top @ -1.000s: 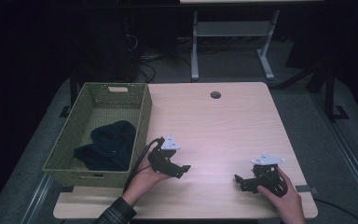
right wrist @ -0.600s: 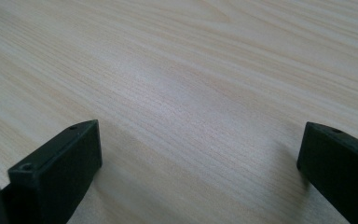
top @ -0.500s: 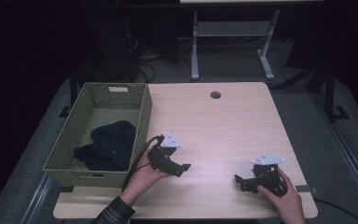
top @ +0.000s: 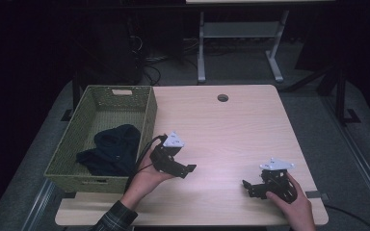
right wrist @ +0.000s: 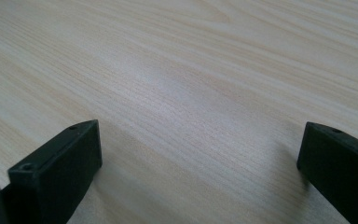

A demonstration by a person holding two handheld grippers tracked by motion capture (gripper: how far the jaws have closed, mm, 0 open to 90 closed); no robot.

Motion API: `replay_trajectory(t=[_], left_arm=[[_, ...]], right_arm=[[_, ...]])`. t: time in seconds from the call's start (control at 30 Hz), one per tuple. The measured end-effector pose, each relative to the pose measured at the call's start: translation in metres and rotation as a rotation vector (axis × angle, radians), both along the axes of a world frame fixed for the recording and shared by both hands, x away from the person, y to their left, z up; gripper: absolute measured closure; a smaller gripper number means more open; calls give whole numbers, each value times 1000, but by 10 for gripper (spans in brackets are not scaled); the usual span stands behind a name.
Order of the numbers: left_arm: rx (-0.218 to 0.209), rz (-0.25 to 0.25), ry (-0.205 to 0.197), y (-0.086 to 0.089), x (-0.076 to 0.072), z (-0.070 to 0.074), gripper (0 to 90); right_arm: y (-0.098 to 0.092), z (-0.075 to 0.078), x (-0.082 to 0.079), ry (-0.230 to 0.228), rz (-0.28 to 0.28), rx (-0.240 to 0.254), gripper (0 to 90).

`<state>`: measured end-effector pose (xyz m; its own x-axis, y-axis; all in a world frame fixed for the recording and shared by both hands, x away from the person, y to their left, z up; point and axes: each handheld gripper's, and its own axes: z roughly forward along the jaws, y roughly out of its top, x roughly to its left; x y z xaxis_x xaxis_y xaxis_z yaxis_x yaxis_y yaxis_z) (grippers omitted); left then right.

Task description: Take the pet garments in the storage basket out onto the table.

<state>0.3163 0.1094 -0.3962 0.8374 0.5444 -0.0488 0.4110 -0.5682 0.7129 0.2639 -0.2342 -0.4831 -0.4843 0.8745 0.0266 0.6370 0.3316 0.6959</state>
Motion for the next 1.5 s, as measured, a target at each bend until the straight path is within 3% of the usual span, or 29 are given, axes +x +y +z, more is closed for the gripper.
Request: replay_trajectory(t=[0.63,1.23,1.5], left_arm=[[-17,5,-13,5,3,23,147],[-37,15,-29,13,16,48,148],[-41,38,-41,25,20,55,146]], right_arm=[[0,0,0,-1,1,0,0],[0,0,0,-1,0,0,0],[0,0,0,0,1,0,0]])
